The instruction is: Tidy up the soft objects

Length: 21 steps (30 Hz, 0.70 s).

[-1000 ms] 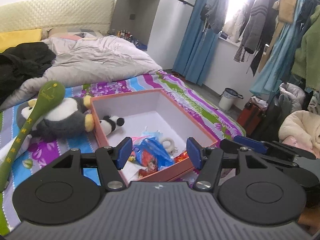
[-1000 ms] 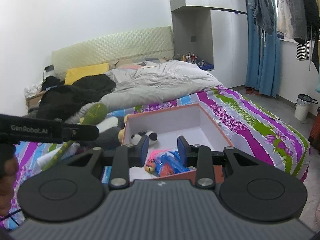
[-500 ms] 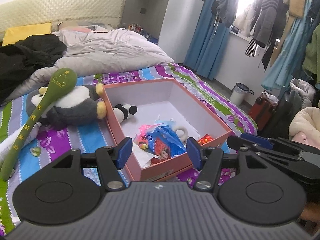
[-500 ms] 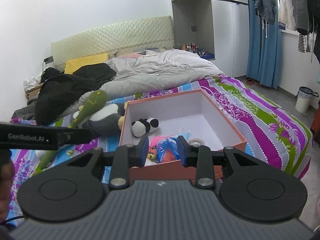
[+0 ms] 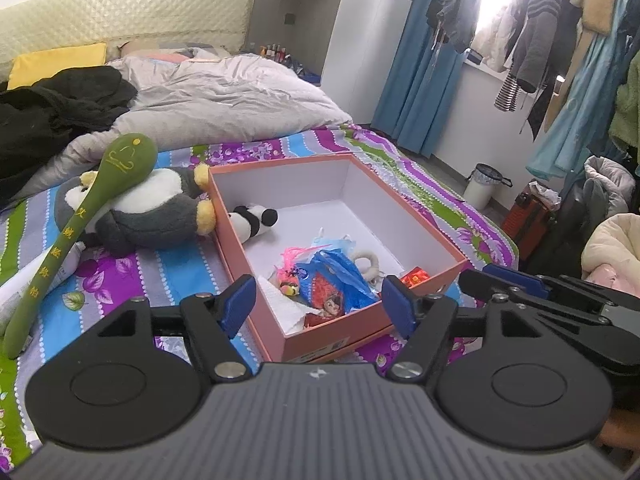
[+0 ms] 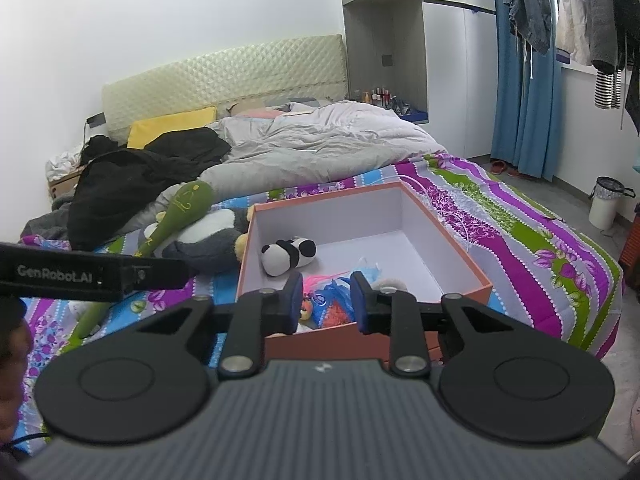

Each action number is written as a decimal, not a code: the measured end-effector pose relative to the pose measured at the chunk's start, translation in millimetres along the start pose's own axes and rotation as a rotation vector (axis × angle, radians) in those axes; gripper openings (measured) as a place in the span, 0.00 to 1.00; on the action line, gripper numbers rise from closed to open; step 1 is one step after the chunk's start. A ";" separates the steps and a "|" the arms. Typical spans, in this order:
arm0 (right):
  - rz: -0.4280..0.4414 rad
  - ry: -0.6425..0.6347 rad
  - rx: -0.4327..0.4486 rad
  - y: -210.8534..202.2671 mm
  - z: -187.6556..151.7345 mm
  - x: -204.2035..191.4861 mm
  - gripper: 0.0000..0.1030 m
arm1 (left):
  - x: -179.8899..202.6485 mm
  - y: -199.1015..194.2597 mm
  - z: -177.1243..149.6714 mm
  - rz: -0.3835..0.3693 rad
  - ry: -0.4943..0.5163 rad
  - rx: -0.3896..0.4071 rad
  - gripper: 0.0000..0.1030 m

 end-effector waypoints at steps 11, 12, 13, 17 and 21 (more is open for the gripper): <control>-0.011 0.007 -0.005 3.8 -2.8 -0.7 0.14 | -4.7 1.1 -0.4 0.023 -0.016 0.001 0.83; -0.013 0.010 -0.005 3.8 -2.9 -0.5 0.14 | -5.2 1.3 -0.9 0.024 -0.018 -0.003 0.83; -0.014 0.012 -0.007 4.0 -3.2 -0.6 0.14 | -5.5 2.0 -1.6 0.025 -0.020 -0.008 0.83; -0.017 0.015 -0.013 5.9 -4.0 -1.0 0.14 | -6.0 5.7 -4.6 0.036 -0.020 -0.029 0.83; -0.023 0.016 -0.016 7.3 -4.3 -0.8 0.14 | -6.5 5.4 -5.3 0.050 -0.020 -0.023 0.83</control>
Point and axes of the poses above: each gripper's, at about its wrist camera, not at the fingertips, and y roughly the way its jaws point, x to its right, z to its top, the point moved 3 cm from there along y, roughly the way its jaws point, and after that the axes turned 3 degrees about -z, right-handed, at the moved point
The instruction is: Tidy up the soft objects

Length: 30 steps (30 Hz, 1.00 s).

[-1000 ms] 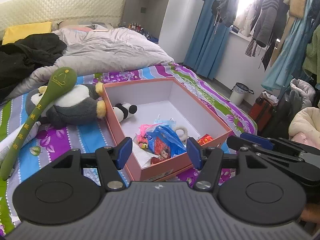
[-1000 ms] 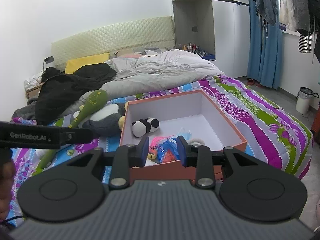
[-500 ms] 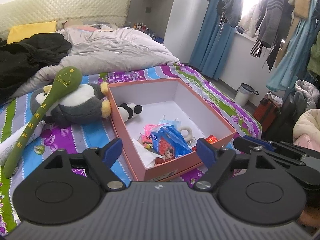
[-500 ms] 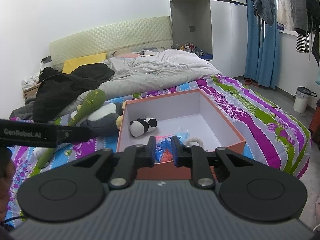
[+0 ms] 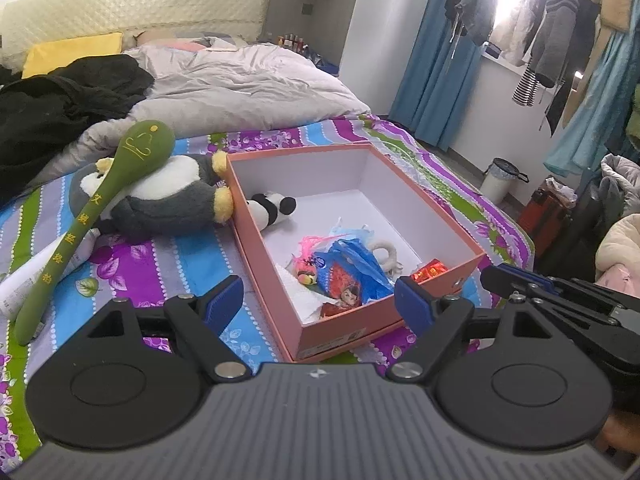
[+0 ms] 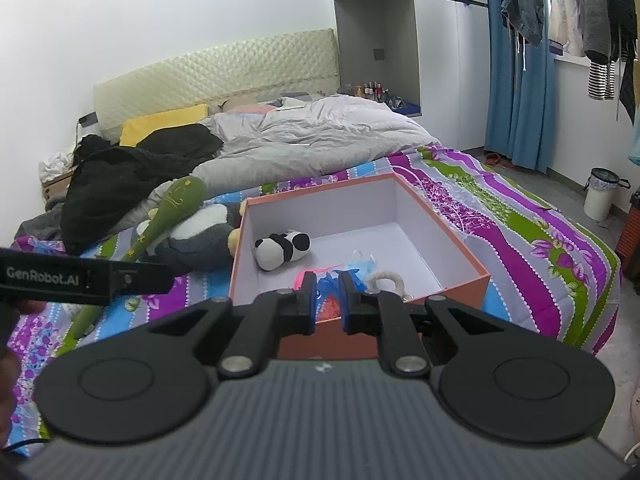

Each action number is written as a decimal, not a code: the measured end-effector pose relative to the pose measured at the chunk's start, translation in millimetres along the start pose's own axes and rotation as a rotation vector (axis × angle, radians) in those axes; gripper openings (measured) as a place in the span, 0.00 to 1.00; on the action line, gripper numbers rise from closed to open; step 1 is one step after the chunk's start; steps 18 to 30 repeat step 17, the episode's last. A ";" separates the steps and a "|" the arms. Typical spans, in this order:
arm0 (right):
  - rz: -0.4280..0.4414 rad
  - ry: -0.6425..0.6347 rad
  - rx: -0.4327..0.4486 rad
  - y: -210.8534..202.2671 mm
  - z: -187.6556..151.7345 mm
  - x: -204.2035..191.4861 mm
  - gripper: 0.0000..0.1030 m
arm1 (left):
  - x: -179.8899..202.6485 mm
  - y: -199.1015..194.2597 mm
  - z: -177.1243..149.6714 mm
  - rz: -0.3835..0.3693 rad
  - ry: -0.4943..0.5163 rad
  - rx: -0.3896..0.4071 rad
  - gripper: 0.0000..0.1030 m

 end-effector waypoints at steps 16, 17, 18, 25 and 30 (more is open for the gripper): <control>-0.003 0.008 -0.011 4.1 -1.8 1.9 0.08 | -0.3 0.5 -1.7 0.002 -0.001 -0.001 0.83; -0.004 0.009 -0.011 4.2 -2.0 2.0 0.08 | -0.3 0.6 -1.8 0.002 -0.001 -0.001 0.83; -0.004 0.009 -0.011 4.2 -2.0 2.0 0.08 | -0.3 0.6 -1.8 0.002 -0.001 -0.001 0.83; -0.004 0.009 -0.011 4.2 -2.0 2.0 0.08 | -0.3 0.6 -1.8 0.002 -0.001 -0.001 0.83; -0.004 0.009 -0.011 4.2 -2.0 2.0 0.08 | -0.3 0.6 -1.8 0.002 -0.001 -0.001 0.83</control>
Point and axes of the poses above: each gripper's, at about its wrist camera, not at the fingertips, and y roughly the way its jaws point, x to its right, z to its top, the point moved 3 cm from there along y, roughly the way its jaws point, and after that the axes turned 3 degrees about -z, right-handed, at the moved point
